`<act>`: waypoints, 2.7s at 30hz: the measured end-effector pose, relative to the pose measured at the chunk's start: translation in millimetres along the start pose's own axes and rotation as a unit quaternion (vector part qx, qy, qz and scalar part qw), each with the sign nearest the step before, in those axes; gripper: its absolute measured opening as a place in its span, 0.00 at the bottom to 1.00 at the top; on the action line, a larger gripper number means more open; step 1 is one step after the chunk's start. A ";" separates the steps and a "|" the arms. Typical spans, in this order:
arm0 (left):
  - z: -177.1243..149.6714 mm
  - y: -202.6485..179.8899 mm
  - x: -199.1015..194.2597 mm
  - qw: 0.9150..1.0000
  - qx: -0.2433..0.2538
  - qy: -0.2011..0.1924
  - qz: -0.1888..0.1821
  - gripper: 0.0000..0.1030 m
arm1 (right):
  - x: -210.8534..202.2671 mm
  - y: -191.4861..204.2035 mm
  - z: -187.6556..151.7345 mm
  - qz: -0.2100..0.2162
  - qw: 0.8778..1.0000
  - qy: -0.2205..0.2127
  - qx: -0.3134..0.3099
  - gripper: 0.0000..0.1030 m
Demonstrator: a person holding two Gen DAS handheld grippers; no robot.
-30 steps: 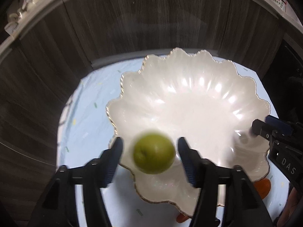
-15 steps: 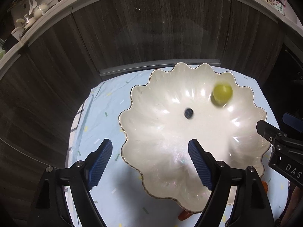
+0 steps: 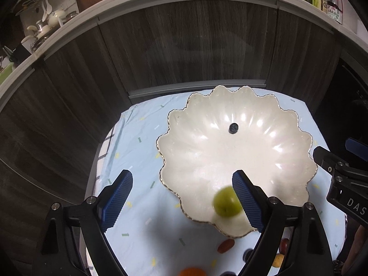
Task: Organize fruits
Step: 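Open the left gripper dropping the apple while the right gripper drops the blueberry into the bowl, then withdraw both tools from the bowl toward the remaining fruits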
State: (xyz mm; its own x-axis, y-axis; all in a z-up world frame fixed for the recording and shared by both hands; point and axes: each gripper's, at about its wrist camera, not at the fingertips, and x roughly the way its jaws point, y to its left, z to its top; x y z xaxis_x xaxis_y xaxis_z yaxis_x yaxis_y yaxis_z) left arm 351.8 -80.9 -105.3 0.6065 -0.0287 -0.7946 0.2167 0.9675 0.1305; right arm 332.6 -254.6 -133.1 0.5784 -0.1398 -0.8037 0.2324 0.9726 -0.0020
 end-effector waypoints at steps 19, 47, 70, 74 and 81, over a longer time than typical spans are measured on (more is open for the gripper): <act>-28.1 0.7 -32.0 1.000 -0.001 -0.003 0.001 0.86 | -25.7 -1.7 -23.1 -0.001 1.000 -0.003 0.005 0.79; -86.4 7.8 -44.9 1.000 0.010 0.019 -0.003 0.86 | -41.0 8.1 -74.7 0.009 1.000 0.019 -0.009 0.79; -125.8 12.8 -25.5 0.999 0.014 0.048 -0.013 0.86 | -27.6 23.2 -114.0 0.012 0.998 0.053 -0.011 0.79; -132.0 13.3 -19.4 0.998 0.012 0.056 -0.019 0.86 | -23.7 24.7 -121.4 0.014 0.998 0.062 -0.008 0.79; -141.5 14.5 -9.0 0.997 0.010 0.068 -0.031 0.86 | -17.9 28.5 -131.4 0.013 0.997 0.074 -0.012 0.79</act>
State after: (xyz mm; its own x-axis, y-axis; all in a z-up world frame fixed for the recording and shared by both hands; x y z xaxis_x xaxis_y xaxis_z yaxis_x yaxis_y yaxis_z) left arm 241.2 -31.1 -180.1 0.4823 -0.0520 -0.8744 0.2660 0.9598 0.0896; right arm 226.1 -200.0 -196.9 0.4619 -0.0870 -0.8827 0.1992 0.9799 0.0077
